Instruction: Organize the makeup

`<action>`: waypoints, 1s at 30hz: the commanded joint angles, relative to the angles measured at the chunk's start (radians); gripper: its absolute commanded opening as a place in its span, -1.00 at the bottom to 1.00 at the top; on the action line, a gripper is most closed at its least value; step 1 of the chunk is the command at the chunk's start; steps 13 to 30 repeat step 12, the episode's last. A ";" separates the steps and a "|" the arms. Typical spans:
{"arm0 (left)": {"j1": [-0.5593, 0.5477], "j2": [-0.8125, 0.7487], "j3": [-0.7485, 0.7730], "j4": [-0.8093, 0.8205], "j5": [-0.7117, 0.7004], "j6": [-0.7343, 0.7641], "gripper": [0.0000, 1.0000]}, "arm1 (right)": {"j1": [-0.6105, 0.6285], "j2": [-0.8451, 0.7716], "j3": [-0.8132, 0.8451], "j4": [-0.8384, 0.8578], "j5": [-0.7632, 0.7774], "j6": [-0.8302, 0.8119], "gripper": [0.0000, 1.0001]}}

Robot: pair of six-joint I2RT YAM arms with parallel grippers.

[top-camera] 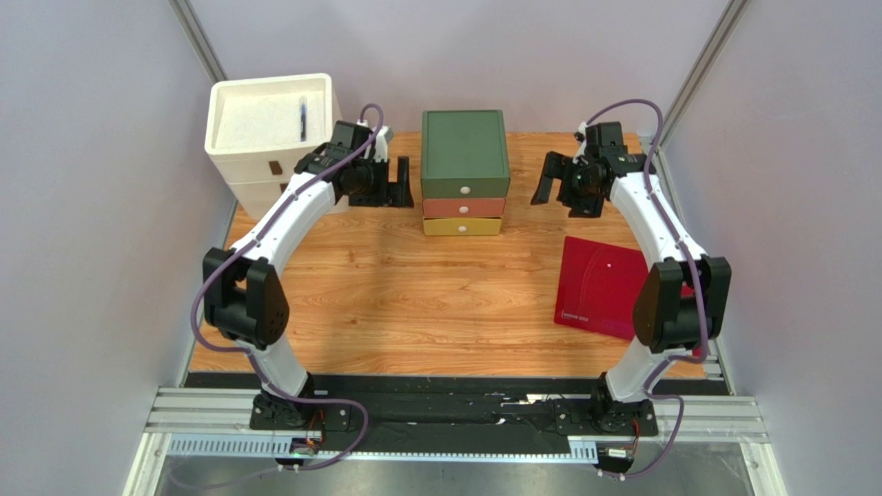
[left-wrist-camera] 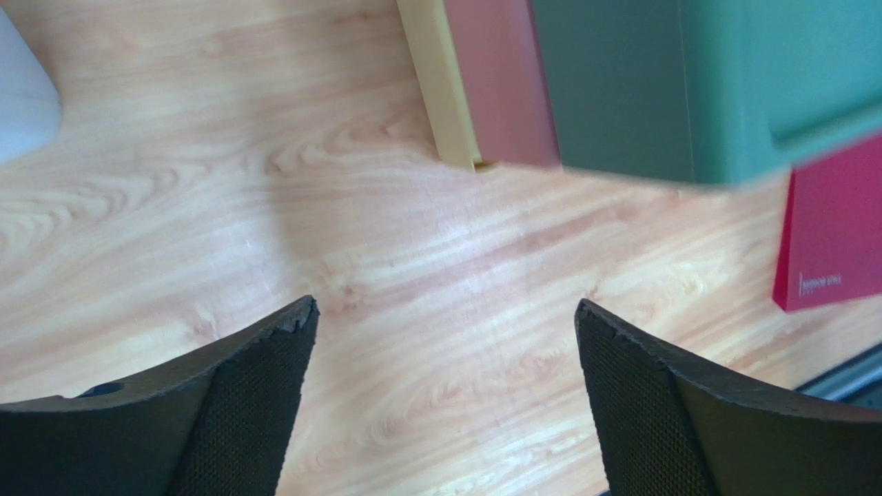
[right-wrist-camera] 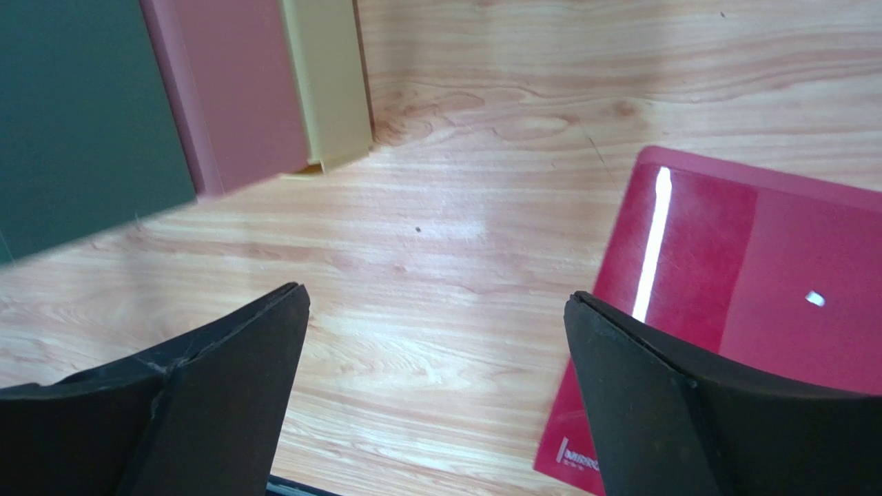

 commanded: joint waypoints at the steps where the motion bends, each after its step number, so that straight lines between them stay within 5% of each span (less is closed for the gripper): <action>1: 0.000 -0.129 -0.062 0.060 0.036 0.035 0.99 | -0.012 -0.125 -0.077 0.021 0.034 -0.083 1.00; 12: -0.002 -0.273 -0.146 0.029 -0.011 0.060 0.99 | -0.032 -0.332 -0.249 0.165 0.025 -0.092 1.00; 30: -0.002 -0.273 -0.146 0.029 -0.011 0.060 0.99 | -0.032 -0.332 -0.249 0.165 0.025 -0.092 1.00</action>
